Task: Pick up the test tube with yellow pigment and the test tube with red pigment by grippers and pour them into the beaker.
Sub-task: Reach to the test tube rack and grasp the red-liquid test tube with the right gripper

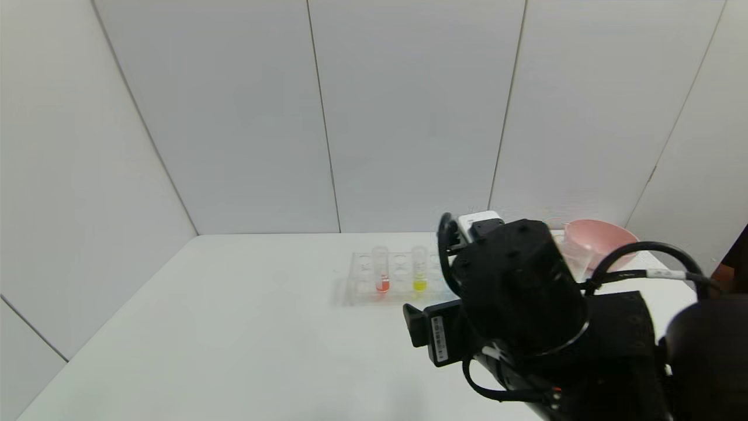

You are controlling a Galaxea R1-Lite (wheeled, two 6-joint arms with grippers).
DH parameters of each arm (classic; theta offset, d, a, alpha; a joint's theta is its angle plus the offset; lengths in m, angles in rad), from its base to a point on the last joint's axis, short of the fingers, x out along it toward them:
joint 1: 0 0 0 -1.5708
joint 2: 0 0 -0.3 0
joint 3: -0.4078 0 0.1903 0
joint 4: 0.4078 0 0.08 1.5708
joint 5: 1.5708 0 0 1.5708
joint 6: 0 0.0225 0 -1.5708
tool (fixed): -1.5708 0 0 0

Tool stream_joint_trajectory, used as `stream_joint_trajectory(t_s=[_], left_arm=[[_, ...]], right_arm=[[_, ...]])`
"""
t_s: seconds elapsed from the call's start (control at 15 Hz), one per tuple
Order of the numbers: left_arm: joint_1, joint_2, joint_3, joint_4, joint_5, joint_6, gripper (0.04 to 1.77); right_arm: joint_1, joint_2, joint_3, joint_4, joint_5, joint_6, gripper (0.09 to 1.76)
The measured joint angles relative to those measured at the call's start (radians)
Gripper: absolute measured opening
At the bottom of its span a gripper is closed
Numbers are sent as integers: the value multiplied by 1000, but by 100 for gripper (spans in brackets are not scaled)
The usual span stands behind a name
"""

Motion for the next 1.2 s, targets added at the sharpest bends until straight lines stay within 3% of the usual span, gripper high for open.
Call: stream_joint_trajectory(t_s=[0.33, 1.2], left_arm=[[0, 0, 0, 0, 0, 0, 172], [0, 0, 0, 0, 0, 0, 172]], right_arm=[[-8, 172, -266, 171, 27, 21, 171], [-63, 531, -687, 184, 16, 51, 171]])
